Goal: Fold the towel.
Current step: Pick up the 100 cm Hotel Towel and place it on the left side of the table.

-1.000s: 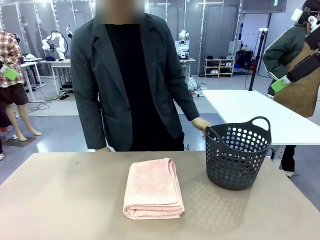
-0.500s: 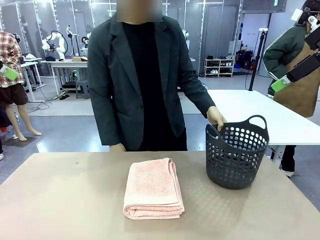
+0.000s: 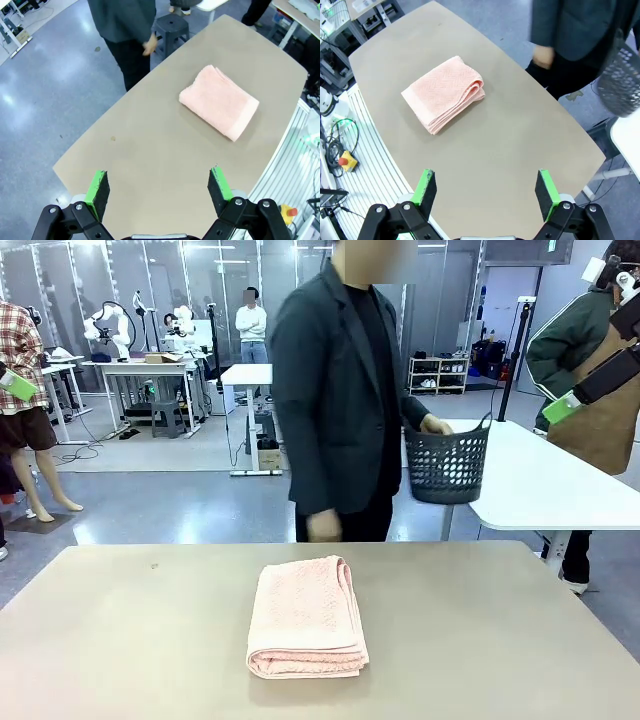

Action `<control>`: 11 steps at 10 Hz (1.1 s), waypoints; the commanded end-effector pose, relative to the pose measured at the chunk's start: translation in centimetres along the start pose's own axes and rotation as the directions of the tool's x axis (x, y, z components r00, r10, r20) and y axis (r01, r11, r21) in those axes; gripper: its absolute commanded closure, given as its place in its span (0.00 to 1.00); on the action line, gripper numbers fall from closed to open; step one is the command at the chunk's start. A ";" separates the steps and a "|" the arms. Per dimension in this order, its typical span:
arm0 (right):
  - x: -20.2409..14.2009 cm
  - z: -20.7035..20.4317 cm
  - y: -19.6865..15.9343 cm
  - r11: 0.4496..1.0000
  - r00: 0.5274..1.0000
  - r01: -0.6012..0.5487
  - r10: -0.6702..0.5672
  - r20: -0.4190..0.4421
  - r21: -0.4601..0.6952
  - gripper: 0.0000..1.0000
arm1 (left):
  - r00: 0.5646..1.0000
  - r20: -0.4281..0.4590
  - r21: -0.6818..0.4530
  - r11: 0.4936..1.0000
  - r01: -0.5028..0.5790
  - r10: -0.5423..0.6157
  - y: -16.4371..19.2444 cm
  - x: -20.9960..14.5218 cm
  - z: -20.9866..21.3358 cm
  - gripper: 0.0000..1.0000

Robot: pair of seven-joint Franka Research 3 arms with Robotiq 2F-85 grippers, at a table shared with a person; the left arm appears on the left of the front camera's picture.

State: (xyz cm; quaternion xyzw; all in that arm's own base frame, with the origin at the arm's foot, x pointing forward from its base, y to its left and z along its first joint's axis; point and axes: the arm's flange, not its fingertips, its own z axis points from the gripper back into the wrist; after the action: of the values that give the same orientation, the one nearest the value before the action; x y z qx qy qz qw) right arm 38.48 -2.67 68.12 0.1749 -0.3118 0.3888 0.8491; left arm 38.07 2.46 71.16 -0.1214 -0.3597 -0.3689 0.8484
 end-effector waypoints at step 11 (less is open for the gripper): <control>0.1 0.1 0.0 1.000 1.000 -0.007 0.007 -0.011 0.005 0.00 | 0.925 -0.137 -0.065 0.928 -0.366 0.355 -2.0 -1.1 -9.2 0.00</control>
State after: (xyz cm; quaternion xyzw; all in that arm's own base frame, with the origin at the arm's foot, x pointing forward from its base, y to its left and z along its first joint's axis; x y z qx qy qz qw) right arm 38.49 -2.68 68.13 0.1750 -0.3119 0.3888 0.8491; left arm 41.01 -1.09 64.82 -0.1797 -0.2687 -0.2655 0.9083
